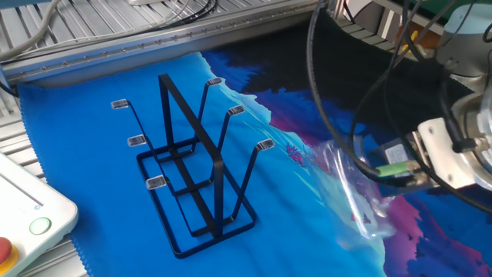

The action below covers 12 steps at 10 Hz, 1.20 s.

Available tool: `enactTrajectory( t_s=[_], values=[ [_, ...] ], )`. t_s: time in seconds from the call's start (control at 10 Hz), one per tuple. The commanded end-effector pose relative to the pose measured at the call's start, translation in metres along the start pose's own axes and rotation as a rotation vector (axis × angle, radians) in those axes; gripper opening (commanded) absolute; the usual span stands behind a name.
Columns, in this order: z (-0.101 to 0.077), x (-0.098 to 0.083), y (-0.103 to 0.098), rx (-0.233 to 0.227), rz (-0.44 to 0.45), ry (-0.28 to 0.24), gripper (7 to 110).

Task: Put the cup on the cup rack

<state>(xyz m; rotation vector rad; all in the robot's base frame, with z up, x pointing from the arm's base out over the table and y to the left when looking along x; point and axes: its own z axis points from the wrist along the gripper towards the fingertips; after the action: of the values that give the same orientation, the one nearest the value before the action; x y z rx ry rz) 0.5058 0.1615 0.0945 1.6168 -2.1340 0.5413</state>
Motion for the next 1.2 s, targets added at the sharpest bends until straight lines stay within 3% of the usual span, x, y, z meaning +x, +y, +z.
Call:
enactTrajectory(
  t_s=[0.0, 0.1, 0.8, 1.1],
  values=[
    [-0.012, -0.002, -0.002, 0.015, -0.001, 0.021, 7],
    [-0.016, 0.001, -0.007, 0.040, -0.009, 0.045, 7],
    [-0.019, -0.010, -0.014, 0.062, -0.011, 0.021, 7],
    [-0.018, -0.025, -0.010, 0.047, -0.010, -0.039, 7]
  ],
)
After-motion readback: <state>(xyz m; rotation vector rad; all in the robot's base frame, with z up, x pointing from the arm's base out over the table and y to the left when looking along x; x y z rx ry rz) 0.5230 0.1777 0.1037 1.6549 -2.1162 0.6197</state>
